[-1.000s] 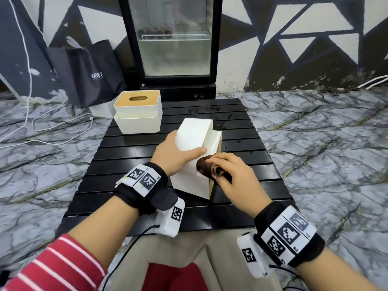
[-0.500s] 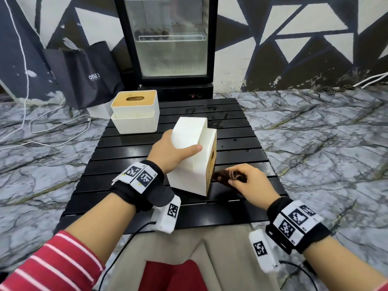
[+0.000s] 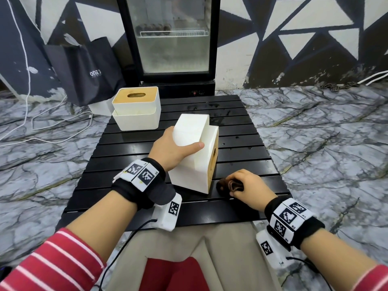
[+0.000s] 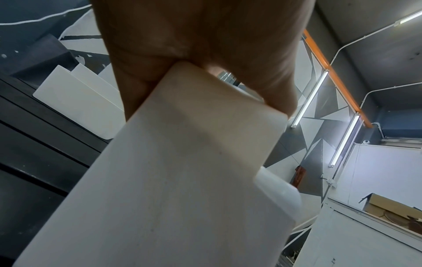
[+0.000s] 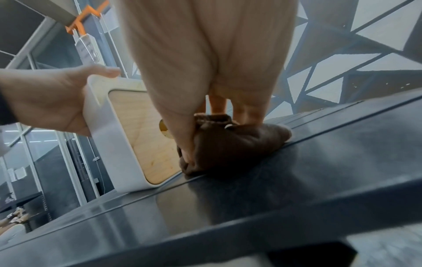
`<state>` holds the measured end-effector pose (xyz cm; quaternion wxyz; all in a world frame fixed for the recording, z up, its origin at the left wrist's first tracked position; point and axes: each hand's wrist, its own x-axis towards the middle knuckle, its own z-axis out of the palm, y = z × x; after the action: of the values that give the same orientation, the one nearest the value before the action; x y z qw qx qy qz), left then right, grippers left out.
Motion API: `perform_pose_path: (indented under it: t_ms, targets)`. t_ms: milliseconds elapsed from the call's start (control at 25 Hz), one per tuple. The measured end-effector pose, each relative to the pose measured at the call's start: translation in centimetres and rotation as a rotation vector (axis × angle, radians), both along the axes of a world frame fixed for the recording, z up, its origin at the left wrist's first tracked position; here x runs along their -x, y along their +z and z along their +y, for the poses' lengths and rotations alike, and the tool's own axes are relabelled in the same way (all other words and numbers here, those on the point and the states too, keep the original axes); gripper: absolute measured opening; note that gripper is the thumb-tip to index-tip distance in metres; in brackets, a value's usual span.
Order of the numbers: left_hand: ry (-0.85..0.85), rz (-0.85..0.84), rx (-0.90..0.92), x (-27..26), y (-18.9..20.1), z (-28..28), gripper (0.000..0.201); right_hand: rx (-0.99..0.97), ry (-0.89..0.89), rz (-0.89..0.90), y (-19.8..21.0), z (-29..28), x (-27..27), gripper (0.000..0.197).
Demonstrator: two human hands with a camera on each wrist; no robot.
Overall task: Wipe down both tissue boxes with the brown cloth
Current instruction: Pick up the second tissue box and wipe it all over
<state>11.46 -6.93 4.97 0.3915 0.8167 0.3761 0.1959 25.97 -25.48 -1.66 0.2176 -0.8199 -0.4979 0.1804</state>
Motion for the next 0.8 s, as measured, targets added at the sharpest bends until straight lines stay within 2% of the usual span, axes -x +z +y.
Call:
perform_pose_path:
  t_ms: [200,280,400,520,600,680,800]
  targets:
    - [-0.001,0.000,0.025,0.0,0.0,0.0,0.089,0.107,0.054,0.024,1.4,-0.2,0.1,0.060]
    - [-0.028,0.025,0.048,0.2,0.4,0.1,0.096,0.093,0.073,-0.004,2.7,-0.3,0.2,0.063]
    - [-0.092,0.123,0.037,0.4,1.7,0.6,0.105,-0.142,0.085,-0.022,5.4,-0.1,1.1,0.049]
    - [-0.158,0.185,-0.116,0.8,2.7,2.0,0.082,-0.346,0.137,-0.031,7.8,1.0,3.2,0.041]
    - [-0.234,0.293,-0.164,1.0,2.9,3.2,0.081,-0.388,0.190,-0.094,8.3,2.2,4.7,0.042]
    - [-0.249,0.387,-0.165,1.3,2.8,4.0,0.084,-0.353,0.231,-0.195,8.0,3.4,5.8,0.053]
    - [-0.229,0.456,-0.252,2.3,2.9,4.3,0.081,-0.228,0.188,-0.251,7.3,4.0,6.1,0.069]
